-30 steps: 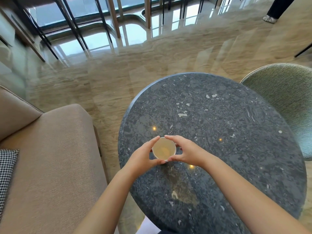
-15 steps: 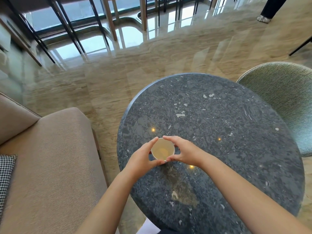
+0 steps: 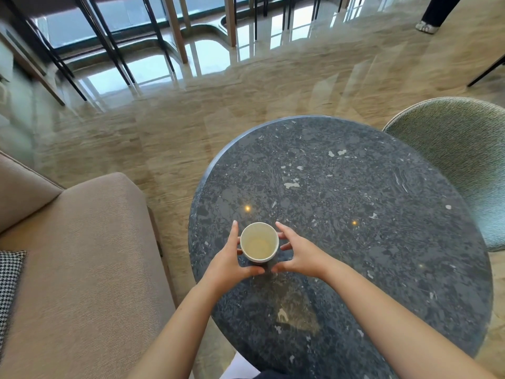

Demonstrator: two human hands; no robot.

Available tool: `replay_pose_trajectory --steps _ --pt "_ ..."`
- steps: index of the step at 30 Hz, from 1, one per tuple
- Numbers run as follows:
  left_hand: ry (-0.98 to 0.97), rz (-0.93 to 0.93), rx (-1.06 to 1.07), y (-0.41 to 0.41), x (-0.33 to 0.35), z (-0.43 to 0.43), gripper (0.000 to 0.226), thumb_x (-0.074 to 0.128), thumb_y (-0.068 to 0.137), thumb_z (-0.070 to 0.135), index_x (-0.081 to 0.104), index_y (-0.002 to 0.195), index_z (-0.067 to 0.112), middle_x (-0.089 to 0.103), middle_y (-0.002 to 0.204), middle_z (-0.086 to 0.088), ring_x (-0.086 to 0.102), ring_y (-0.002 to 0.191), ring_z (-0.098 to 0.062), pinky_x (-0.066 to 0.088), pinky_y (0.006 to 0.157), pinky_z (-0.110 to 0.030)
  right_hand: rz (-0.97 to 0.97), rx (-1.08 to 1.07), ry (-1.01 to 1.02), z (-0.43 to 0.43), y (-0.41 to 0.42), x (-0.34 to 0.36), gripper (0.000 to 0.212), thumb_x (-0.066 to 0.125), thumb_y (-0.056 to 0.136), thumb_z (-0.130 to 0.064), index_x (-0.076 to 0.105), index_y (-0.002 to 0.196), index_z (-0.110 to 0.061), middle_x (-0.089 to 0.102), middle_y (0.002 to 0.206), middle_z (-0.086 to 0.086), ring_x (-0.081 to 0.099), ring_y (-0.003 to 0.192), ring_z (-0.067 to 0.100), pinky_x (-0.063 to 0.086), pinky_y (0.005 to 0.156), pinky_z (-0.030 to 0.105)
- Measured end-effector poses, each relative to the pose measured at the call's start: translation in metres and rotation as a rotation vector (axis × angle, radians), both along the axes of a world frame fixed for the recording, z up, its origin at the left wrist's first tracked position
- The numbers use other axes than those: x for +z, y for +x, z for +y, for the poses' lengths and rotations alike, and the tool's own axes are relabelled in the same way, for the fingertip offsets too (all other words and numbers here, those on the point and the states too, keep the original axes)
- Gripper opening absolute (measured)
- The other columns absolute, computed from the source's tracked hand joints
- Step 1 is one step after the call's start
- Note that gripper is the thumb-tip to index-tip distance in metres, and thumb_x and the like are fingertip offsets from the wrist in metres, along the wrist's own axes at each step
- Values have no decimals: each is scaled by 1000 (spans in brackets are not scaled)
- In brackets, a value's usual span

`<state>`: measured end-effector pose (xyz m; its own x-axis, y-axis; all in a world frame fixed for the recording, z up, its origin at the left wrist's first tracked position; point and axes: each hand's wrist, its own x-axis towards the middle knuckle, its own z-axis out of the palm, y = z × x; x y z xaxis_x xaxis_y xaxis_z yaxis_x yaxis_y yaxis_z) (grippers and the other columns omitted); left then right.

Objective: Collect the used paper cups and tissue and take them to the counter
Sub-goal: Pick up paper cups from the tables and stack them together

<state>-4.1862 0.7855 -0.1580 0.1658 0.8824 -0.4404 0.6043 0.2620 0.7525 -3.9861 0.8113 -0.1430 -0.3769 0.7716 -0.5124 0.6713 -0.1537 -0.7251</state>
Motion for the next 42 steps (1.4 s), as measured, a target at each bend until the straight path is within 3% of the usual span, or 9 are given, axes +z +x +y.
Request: replay_pose_trajectory --steps 6,9,11,15,28,32,36,42 --pt "-17 -24 17 -3 -8 2 112 82 64 33 6 146 32 44 135 13 47 111 -1 35 94 -22 52 -21 -7 3 -11 -8 106 82 65 -24 15 146 -26 43 140 -2 51 116 16 41 102 34" --pt "5 -56 36 0 -9 5 84 82 63 32 30 125 54 51 117 28 52 107 -2 39 84 -15 130 -57 1 4 -16 -11 94 83 64 -24 28 140 -30 48 135 -8 50 118 13 40 103 34" --pt "13 -73 57 2 -8 7 75 83 61 31 34 107 62 50 104 34 52 99 3 37 77 -9 152 -90 11 5 -19 -13 83 83 64 -27 36 131 -40 53 126 -14 51 116 8 41 100 28" --pt "29 -99 82 2 -9 12 68 85 58 33 40 99 64 54 99 34 53 93 11 41 72 -9 161 -138 18 6 -21 -15 72 84 63 -30 38 112 -55 56 116 -19 54 109 3 41 88 15" --pt "94 -113 -29 4 -1 22 65 86 50 43 45 97 61 60 102 27 58 97 2 46 79 -18 203 -209 20 1 -13 -10 69 84 64 -23 42 111 -50 57 111 -17 55 103 0 41 78 3" --pt "129 -114 -149 23 6 28 65 85 47 51 44 96 66 62 100 29 58 92 11 44 73 -8 214 -320 61 -14 8 -1 68 84 64 -21 43 106 -55 56 105 -28 54 97 -11 40 77 1" --pt "155 -112 -354 62 10 29 66 84 52 46 41 96 68 60 97 33 55 91 17 41 69 0 216 -497 100 -46 41 5 71 85 63 -17 45 117 -41 58 111 -16 56 101 1 40 78 0" --pt "143 -113 -663 134 12 11 63 84 55 47 42 101 57 59 94 33 53 88 21 41 67 -2 191 -790 130 -114 93 5 75 84 63 -16 44 124 -33 59 117 -7 57 107 8 44 92 20"
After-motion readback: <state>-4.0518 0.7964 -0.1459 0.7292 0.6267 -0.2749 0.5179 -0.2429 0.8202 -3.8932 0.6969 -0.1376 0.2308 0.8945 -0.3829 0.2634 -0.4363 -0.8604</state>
